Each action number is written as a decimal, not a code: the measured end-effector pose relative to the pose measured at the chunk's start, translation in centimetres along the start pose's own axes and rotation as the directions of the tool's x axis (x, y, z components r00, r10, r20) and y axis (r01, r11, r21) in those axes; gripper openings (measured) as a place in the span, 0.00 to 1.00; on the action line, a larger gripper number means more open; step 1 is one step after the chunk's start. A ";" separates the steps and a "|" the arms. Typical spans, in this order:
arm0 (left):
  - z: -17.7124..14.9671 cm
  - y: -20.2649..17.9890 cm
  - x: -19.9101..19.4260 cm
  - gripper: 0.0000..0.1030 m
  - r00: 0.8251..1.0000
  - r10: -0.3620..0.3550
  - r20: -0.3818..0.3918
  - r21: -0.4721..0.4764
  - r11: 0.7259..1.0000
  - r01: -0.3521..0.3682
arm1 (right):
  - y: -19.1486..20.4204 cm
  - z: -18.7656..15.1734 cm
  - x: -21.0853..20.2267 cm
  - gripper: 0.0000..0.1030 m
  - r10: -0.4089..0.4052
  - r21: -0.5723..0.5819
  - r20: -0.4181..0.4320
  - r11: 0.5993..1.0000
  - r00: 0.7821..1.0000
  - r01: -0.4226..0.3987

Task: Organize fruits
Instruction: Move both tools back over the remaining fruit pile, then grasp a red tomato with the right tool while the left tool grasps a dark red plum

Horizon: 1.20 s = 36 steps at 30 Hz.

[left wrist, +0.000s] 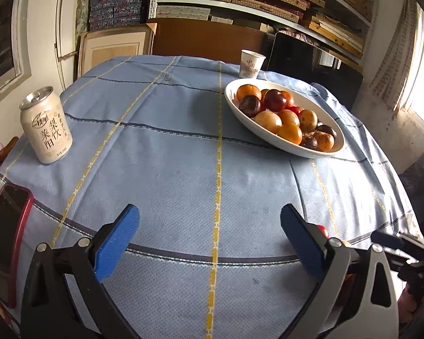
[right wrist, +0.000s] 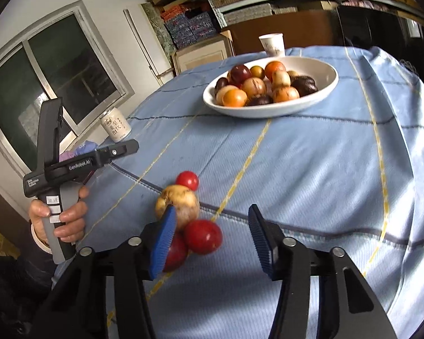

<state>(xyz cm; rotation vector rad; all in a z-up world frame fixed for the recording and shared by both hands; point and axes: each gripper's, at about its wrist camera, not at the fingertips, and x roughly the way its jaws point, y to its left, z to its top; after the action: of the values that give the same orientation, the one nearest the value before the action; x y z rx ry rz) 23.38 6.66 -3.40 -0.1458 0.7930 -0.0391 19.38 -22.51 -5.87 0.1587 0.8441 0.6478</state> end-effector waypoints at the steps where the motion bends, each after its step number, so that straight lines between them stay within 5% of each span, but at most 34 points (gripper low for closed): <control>1: 0.0 0.1 0.0 0.95 1.000 -0.002 0.001 -0.003 1.000 0.002 | -0.1 -0.2 0.1 0.47 0.006 0.004 -0.010 1.000 1.000 -0.006; 16: -0.1 -0.9 -0.3 0.95 0.999 -0.054 -0.005 0.020 0.998 0.054 | -0.4 -0.7 1.9 0.41 0.057 0.063 -0.102 0.997 0.993 -0.050; 24: -0.8 -3.0 -1.3 0.95 0.984 -0.178 -0.021 0.118 0.977 0.179 | -1.3 -0.4 2.2 0.29 0.140 0.140 -0.099 0.982 0.985 -0.125; 27: -1.6 -4.8 -2.2 0.95 0.957 -0.286 -0.054 0.212 0.933 0.290 | -2.4 -0.1 0.8 0.29 0.132 0.183 -0.024 0.975 0.991 -0.126; 30: -2.8 -6.8 -3.7 0.94 0.913 -0.400 -0.088 0.312 0.859 0.406 | -3.9 0.2 -0.3 0.29 0.103 0.230 0.024 0.967 0.994 -0.105; 33: -4.5 -8.9 -5.1 0.75 0.869 -0.480 -0.120 0.414 0.772 0.483 | -4.9 0.1 -0.5 0.29 0.086 0.276 0.029 0.957 0.996 -0.091; 36: -5.9 -10.7 -5.3 0.65 0.862 -0.481 -0.162 0.463 0.734 0.497 | -5.1 0.2 -0.3 0.29 0.077 0.282 0.021 0.956 0.997 -0.080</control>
<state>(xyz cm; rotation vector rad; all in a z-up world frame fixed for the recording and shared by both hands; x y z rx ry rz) 15.63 -4.14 -2.17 0.1372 0.7341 -0.7502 21.76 -26.75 -7.47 0.4565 0.9220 0.5974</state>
